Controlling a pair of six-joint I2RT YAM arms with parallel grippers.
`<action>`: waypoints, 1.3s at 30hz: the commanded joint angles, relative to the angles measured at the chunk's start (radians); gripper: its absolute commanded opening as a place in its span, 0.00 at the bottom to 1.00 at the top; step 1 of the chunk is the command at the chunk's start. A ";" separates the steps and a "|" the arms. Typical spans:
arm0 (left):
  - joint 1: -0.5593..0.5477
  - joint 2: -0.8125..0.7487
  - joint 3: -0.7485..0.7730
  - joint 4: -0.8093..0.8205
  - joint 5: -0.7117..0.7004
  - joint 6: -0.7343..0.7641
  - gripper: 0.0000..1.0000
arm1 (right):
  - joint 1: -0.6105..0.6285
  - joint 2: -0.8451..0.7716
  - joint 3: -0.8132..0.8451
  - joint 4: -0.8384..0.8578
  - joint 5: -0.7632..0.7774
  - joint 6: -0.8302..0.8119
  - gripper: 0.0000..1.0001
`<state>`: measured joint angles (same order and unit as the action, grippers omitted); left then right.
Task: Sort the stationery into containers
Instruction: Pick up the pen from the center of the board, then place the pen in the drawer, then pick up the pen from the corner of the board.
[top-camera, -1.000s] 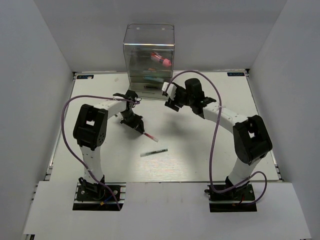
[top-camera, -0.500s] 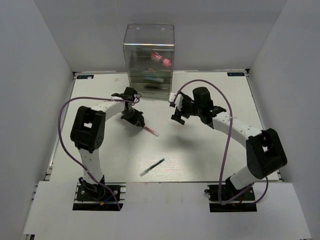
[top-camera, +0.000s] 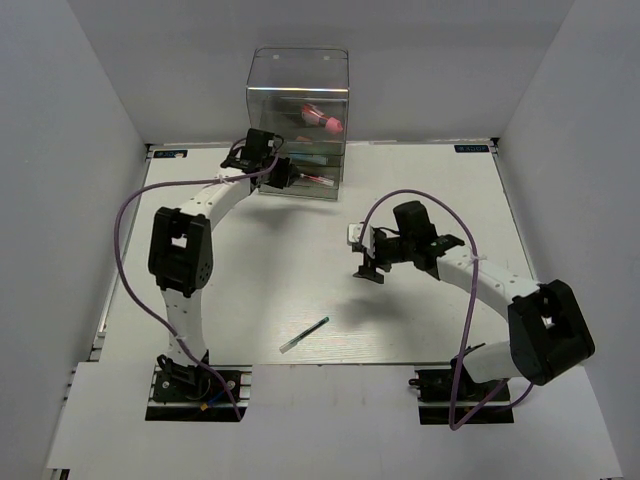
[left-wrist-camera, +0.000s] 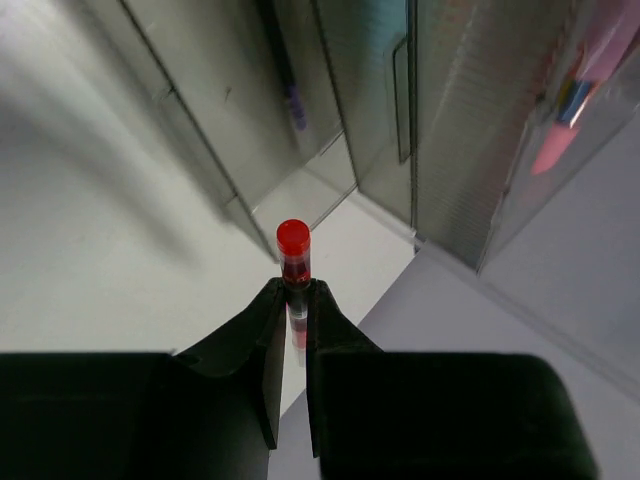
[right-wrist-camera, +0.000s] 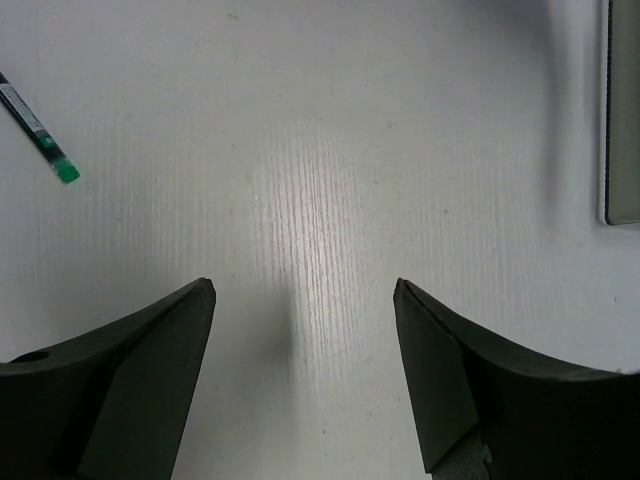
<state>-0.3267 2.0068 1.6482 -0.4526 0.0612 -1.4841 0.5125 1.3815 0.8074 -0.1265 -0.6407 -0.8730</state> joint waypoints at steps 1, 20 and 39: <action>0.009 0.081 0.070 0.043 -0.035 -0.108 0.00 | -0.002 -0.038 -0.004 -0.006 -0.036 -0.023 0.78; 0.028 0.245 0.196 0.048 -0.146 -0.173 0.23 | 0.001 -0.038 -0.010 -0.048 -0.083 -0.047 0.82; 0.018 -0.115 -0.039 0.037 -0.106 0.131 0.74 | 0.135 0.234 0.171 -0.391 -0.200 -0.426 0.82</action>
<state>-0.3031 2.0872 1.6779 -0.3878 -0.0174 -1.4773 0.6102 1.5932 0.9447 -0.4793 -0.8368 -1.2644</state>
